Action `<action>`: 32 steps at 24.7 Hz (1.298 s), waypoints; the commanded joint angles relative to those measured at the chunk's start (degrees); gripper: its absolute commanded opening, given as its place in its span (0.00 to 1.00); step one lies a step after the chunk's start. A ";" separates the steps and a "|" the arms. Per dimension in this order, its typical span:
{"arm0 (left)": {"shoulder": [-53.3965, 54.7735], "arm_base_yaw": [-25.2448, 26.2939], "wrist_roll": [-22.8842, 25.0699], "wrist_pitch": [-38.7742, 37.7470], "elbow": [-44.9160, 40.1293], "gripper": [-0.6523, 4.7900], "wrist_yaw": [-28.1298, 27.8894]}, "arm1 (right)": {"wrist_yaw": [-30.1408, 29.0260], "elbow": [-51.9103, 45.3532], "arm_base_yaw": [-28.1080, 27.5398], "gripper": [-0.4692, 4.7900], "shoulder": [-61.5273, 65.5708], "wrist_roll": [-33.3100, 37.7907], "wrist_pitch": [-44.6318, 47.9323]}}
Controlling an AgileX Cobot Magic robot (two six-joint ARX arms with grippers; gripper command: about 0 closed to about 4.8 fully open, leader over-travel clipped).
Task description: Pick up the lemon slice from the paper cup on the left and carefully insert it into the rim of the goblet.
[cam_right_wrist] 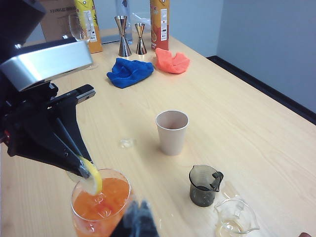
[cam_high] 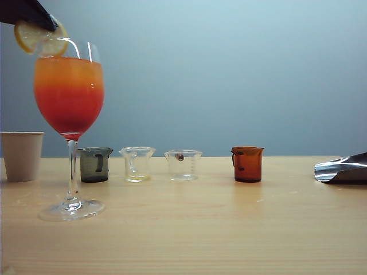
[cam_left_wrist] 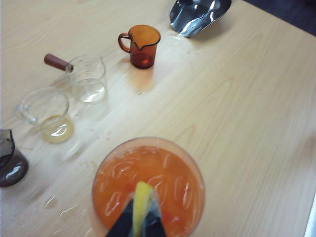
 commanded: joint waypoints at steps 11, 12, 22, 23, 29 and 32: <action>-0.24 -0.39 1.68 1.18 0.02 0.11 -0.57 | -0.07 0.17 0.02 0.08 -0.15 -0.17 0.98; -0.22 -0.39 1.60 1.64 0.02 0.11 -0.55 | -0.07 0.17 0.02 0.08 -0.15 -0.17 0.98; -0.22 -0.42 1.53 1.97 0.02 0.11 -1.42 | -0.09 0.20 0.02 0.08 -0.15 -0.15 0.98; -0.22 -0.42 1.55 1.55 0.02 0.11 -1.44 | -0.09 0.20 0.02 0.08 -0.15 -0.15 0.98; -0.22 -0.83 1.55 1.11 0.02 0.11 -1.66 | -0.09 0.20 0.02 0.08 -0.17 -0.15 0.98; -0.22 -0.83 1.55 1.16 0.02 0.11 -1.64 | -0.09 0.20 0.02 0.08 -0.17 -0.15 0.98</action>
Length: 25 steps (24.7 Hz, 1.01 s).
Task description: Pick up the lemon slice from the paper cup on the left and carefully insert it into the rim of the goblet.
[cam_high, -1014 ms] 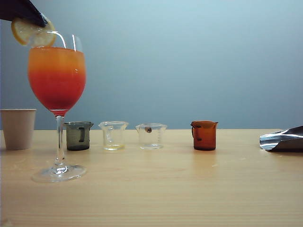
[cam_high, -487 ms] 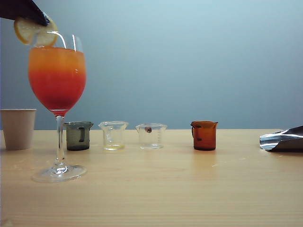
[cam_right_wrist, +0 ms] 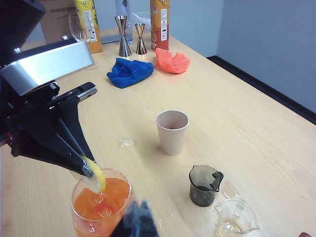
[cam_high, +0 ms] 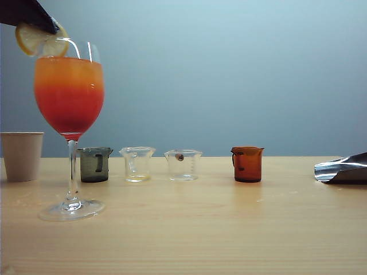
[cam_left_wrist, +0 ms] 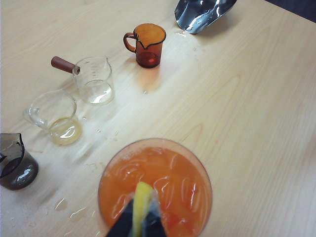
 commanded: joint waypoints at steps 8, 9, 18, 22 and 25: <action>-0.22 -0.02 0.17 0.28 0.04 0.23 0.17 | -0.13 0.22 0.02 0.08 -0.17 -0.15 0.98; -0.22 -0.02 0.15 0.33 0.04 0.29 0.20 | -0.11 0.22 0.02 0.08 -0.17 -0.15 0.98; -1.09 -0.02 0.15 0.31 0.07 0.36 0.24 | -0.11 0.22 0.02 0.08 -0.17 -0.15 0.98; -1.20 -0.02 0.15 0.46 0.07 0.39 0.22 | -0.11 0.22 0.02 0.08 -0.17 -0.15 0.98; -1.20 -0.02 0.15 0.79 0.07 0.42 0.22 | -0.13 0.22 0.04 0.08 -0.17 -0.13 0.98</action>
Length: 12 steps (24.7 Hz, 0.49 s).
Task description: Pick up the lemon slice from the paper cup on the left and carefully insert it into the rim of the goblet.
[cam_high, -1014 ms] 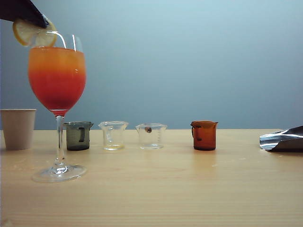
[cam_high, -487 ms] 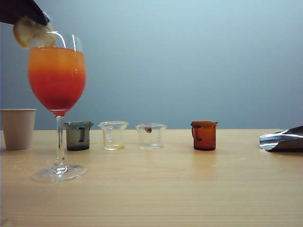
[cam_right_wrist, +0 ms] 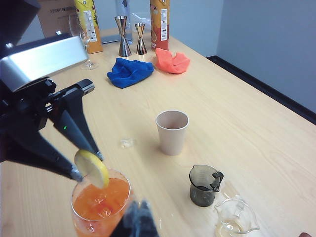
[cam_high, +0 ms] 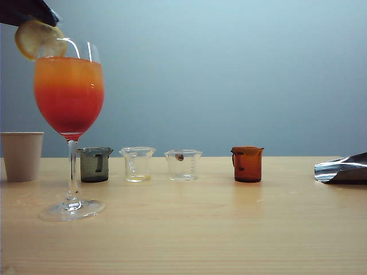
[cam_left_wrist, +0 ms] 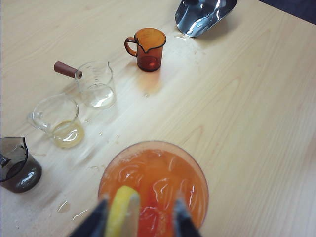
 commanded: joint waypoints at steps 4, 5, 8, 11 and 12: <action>-0.22 -0.11 0.02 1.22 0.07 0.42 0.22 | -0.11 0.22 0.04 0.08 -0.17 -0.13 1.01; -0.22 -0.17 0.02 1.27 0.07 0.42 0.24 | -0.09 0.22 0.04 0.08 -0.17 -0.13 1.01; -0.57 -0.52 0.02 2.29 0.11 0.42 0.24 | -0.09 0.22 0.04 0.08 -0.17 -0.13 1.01; -0.94 -0.52 -0.37 3.48 0.22 0.42 0.31 | -0.11 0.22 0.04 0.08 -0.17 -0.13 1.01; -1.05 -0.52 -0.37 3.67 0.26 0.42 0.26 | -0.09 0.22 0.04 0.08 -0.17 -0.13 1.01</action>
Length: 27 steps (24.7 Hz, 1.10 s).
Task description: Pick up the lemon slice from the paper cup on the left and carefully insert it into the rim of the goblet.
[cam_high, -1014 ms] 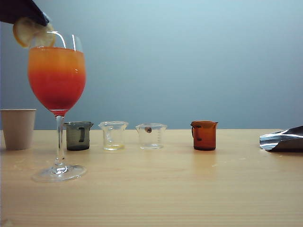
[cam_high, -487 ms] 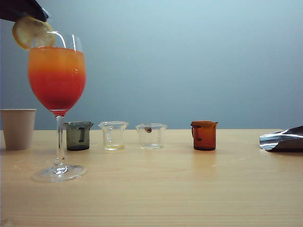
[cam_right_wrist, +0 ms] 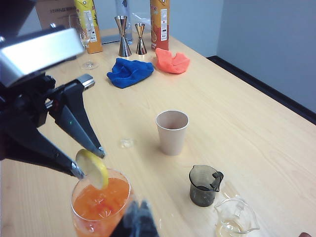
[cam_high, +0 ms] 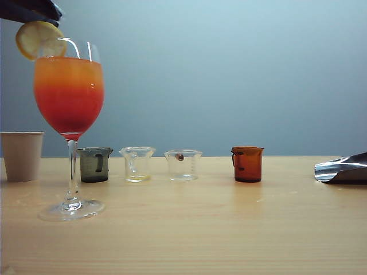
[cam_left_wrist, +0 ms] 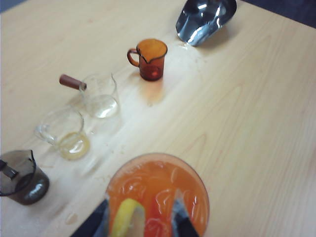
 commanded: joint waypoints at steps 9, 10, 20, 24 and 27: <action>-0.48 -0.07 -0.35 1.64 0.44 0.42 0.20 | -0.11 0.24 0.04 0.08 -0.17 -0.11 0.98; -0.48 -0.07 -0.33 1.64 0.46 0.42 0.20 | -0.11 0.24 0.04 0.08 -0.17 -0.11 0.98; -2.58 -0.07 -3.72 7.13 0.63 0.41 -2.71 | -0.92 0.24 0.04 0.08 -0.20 0.52 0.85; -3.56 -0.07 -10.95 7.17 2.01 0.10 -6.88 | 1.70 0.24 0.04 0.08 -0.61 1.44 -0.28; -4.94 -0.07 -17.27 8.57 2.71 0.11 -9.53 | 6.01 0.24 0.04 0.08 -1.60 1.88 -2.23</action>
